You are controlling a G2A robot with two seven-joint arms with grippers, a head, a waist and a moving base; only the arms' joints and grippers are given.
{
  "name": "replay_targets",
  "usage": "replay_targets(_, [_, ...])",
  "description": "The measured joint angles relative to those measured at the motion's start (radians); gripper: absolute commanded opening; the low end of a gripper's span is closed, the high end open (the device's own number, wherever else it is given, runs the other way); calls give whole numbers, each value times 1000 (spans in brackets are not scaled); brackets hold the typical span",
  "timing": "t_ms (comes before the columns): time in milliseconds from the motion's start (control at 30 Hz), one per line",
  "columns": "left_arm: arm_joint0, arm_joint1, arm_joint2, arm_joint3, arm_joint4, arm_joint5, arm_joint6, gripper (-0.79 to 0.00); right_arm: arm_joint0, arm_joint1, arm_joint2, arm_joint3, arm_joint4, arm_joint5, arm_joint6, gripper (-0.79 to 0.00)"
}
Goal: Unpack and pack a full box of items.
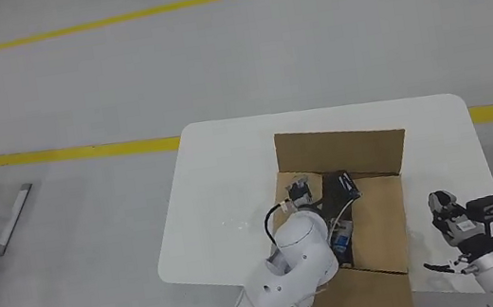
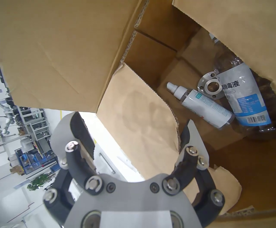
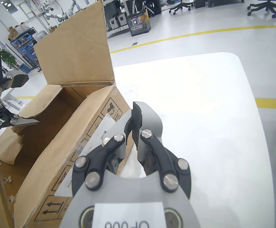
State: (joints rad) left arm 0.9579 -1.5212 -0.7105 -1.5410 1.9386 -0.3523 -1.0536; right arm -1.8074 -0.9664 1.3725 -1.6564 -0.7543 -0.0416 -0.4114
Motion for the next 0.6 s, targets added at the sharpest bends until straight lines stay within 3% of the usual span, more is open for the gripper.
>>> replay_targets(67, [9,0,-5,-11,9,-3,2,-616,2,-3,2,1,-3,-1,2,-785])
replay_targets(100, [13,0,-8,-16,13,-4,3,-782,2,-4,2,1,-4,-2,4,-785])
replay_targets(600, [71,4,-84,-102,16,-8,41,-785,6,-25,21,9,-7,-19,29,-785])
